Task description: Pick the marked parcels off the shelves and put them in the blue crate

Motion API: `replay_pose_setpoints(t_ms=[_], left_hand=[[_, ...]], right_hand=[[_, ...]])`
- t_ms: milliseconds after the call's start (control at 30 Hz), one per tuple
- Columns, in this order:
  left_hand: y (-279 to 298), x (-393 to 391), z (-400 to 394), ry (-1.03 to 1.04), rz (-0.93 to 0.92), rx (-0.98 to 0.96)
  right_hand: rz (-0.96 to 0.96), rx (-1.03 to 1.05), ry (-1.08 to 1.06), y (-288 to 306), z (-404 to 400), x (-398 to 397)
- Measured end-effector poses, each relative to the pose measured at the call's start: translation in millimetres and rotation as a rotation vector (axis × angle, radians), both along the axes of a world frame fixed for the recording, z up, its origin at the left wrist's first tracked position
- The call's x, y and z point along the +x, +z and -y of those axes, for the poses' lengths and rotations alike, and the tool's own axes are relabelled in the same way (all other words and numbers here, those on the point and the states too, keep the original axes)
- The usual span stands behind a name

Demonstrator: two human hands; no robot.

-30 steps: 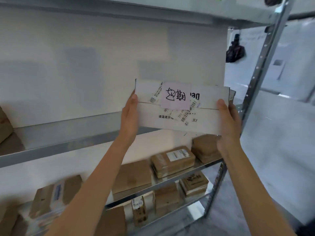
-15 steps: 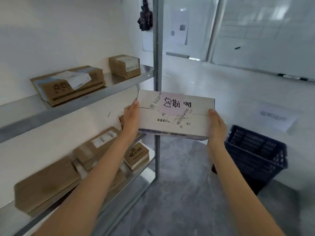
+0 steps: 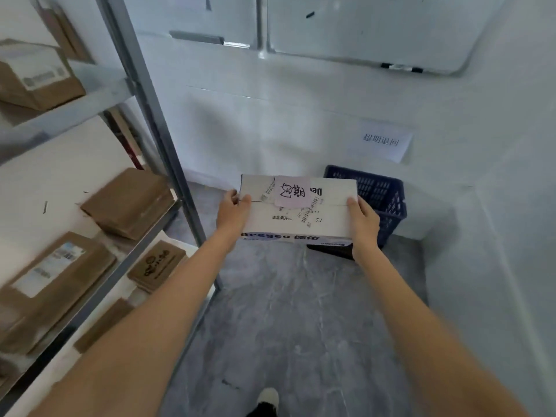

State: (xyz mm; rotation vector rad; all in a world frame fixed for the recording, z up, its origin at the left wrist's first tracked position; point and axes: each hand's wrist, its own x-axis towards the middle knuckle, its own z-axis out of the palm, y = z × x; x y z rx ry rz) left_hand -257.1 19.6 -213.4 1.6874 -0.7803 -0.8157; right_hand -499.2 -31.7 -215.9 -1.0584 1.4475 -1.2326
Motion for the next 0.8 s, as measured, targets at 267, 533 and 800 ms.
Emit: replay_pose_setpoints(t_ms=[267, 533, 800], left_hand=[[-40, -34, 91, -0.126, -0.126, 0.073], [-70, -95, 186, -0.241, -0.049, 0.159], [-99, -142, 287, -0.256, -0.036, 0.206]], right_hand=[[-0.099, 0.075, -0.196, -34, 55, -42], [-0.163, 0.172, -0.309, -70, 116, -94], [-0.184, 0.221, -0.276, -101, 214, -137]])
